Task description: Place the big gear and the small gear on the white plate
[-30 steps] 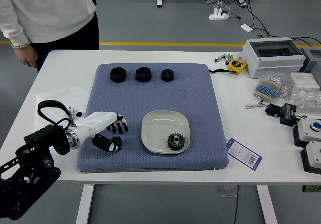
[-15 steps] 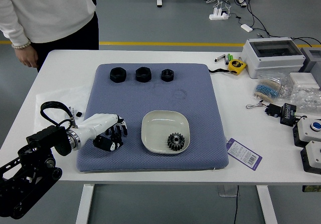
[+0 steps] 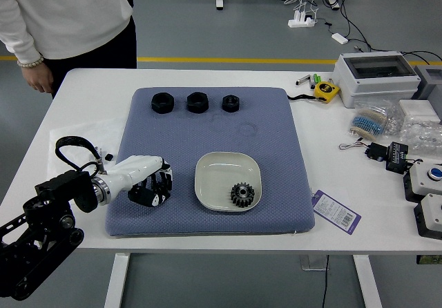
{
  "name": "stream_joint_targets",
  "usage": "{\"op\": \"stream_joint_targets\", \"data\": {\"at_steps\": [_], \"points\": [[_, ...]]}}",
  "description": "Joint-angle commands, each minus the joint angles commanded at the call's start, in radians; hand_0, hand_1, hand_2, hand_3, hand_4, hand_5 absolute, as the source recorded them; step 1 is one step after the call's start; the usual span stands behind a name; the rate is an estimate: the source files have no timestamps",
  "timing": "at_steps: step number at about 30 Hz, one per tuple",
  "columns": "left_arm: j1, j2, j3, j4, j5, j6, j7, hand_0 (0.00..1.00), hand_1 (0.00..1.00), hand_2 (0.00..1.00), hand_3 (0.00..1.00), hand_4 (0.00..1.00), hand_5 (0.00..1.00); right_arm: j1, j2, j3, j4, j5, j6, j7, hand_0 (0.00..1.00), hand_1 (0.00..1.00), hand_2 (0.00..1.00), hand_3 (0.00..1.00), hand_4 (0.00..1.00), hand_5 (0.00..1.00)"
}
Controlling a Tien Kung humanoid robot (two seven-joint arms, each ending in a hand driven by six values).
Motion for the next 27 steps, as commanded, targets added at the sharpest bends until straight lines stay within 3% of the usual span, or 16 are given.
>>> {"op": "stream_joint_targets", "data": {"at_steps": [7,12,19,20,21,25,26,27], "points": [[-0.014,0.003,-0.031,-0.046,0.004,-0.013,0.010,0.266,0.282,0.356,0.403,0.428,0.002,0.002,-0.001,-0.001,0.000,0.001,0.001,0.001,0.654,0.648,0.739,0.596,0.851,0.698],[-0.039,-0.019,-0.045,-0.075,-0.011,-0.008,0.014,0.263,0.281,0.353,0.403,0.431,0.002,0.004,-0.002,-0.001,0.000,0.001,0.001,0.001,0.654,0.648,0.738,0.596,0.851,0.698],[-0.101,-0.085,0.013,-0.062,-0.066,0.017,-0.002,0.264,0.283,0.356,0.408,0.444,0.002,0.009,-0.002,0.004,0.001,-0.008,-0.001,-0.003,0.654,0.648,0.738,0.596,0.851,0.698],[-0.112,-0.097,0.029,-0.053,-0.073,0.024,-0.007,0.271,0.318,0.395,0.473,0.525,0.002,0.010,-0.002,0.004,0.001,-0.009,-0.001,-0.003,0.654,0.647,0.738,0.596,0.851,0.699],[-0.116,-0.101,0.035,-0.050,-0.076,0.026,-0.009,0.271,0.318,0.395,0.473,0.525,0.002,0.010,-0.002,0.005,0.001,-0.009,-0.001,-0.003,0.654,0.647,0.738,0.596,0.851,0.699],[-0.155,-0.150,0.090,0.011,-0.107,0.064,-0.040,0.271,0.318,0.395,0.473,0.525,0.002,0.013,-0.003,0.005,0.001,-0.010,-0.003,-0.003,0.654,0.647,0.738,0.596,0.851,0.699],[-0.166,-0.166,0.101,0.035,-0.110,0.074,-0.046,0.291,0.385,0.450,0.528,0.454,0.002,0.014,-0.003,0.006,0.001,-0.011,-0.003,-0.003,0.653,0.648,0.738,0.596,0.851,0.699],[-0.173,-0.177,0.108,0.059,-0.112,0.080,-0.050,0.291,0.385,0.450,0.528,0.454,0.002,0.015,-0.002,0.007,0.001,-0.012,-0.004,-0.003,0.653,0.648,0.738,0.596,0.851,0.699]]}}
